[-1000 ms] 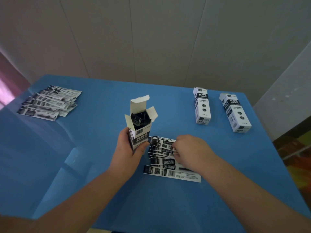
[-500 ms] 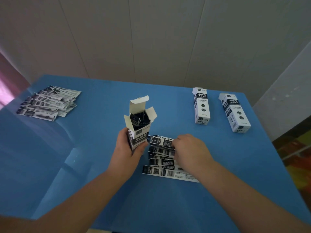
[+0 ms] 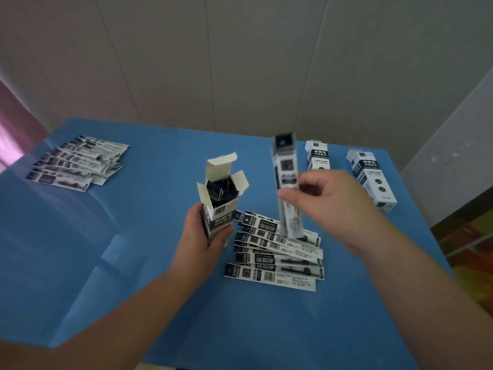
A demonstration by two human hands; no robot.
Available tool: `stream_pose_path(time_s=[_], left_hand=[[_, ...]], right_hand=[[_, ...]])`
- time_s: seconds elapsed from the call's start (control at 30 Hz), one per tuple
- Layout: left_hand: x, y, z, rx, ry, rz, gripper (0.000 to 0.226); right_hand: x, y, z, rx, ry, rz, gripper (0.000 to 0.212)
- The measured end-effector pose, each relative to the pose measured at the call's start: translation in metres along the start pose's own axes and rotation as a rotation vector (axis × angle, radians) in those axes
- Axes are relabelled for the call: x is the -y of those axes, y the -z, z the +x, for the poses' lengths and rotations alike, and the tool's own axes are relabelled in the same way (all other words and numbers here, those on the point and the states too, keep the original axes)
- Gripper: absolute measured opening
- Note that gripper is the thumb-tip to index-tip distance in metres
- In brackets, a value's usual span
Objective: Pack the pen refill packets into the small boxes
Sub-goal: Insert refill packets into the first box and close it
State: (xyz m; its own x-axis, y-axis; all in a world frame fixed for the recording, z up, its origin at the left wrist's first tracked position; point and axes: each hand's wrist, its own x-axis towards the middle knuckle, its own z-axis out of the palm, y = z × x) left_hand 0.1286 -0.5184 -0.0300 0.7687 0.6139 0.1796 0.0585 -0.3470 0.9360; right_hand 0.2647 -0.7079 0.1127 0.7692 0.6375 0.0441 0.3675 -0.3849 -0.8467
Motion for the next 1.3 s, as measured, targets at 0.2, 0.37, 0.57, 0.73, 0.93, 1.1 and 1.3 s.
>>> stream_pose_path(time_s=[0.2, 0.37, 0.57, 0.73, 0.93, 1.1, 1.3], left_hand=[[-0.001, 0.000, 0.001, -0.002, -0.009, 0.017, 0.058], [0.000, 0.001, -0.001, 0.009, -0.028, 0.022, 0.058], [0.002, 0.000, -0.001, 0.021, -0.055, 0.071, 0.057], [0.003, -0.003, 0.001, 0.050, -0.101, 0.103, 0.065], [0.005, 0.000, 0.002, 0.037, -0.077, 0.078, 0.055], [0.005, -0.001, 0.002, 0.024, -0.073, 0.066, 0.053], [0.008, -0.001, 0.003, 0.013, -0.069, 0.077, 0.048]], right_hand=[[0.036, 0.005, -0.006, 0.006, 0.200, 0.523, 0.010], [0.042, -0.010, 0.004, -0.075, 0.205, 0.415, 0.004], [0.058, -0.012, 0.016, -0.113, 0.227, 0.130, 0.020], [0.067, -0.014, 0.024, -0.024, 0.215, -0.039, 0.026], [0.046, -0.032, 0.023, 0.074, 0.149, -0.133, 0.016], [0.038, -0.039, 0.023, 0.166, 0.147, -0.254, 0.021], [0.042, -0.033, 0.026, 0.135, 0.281, -0.266, 0.004]])
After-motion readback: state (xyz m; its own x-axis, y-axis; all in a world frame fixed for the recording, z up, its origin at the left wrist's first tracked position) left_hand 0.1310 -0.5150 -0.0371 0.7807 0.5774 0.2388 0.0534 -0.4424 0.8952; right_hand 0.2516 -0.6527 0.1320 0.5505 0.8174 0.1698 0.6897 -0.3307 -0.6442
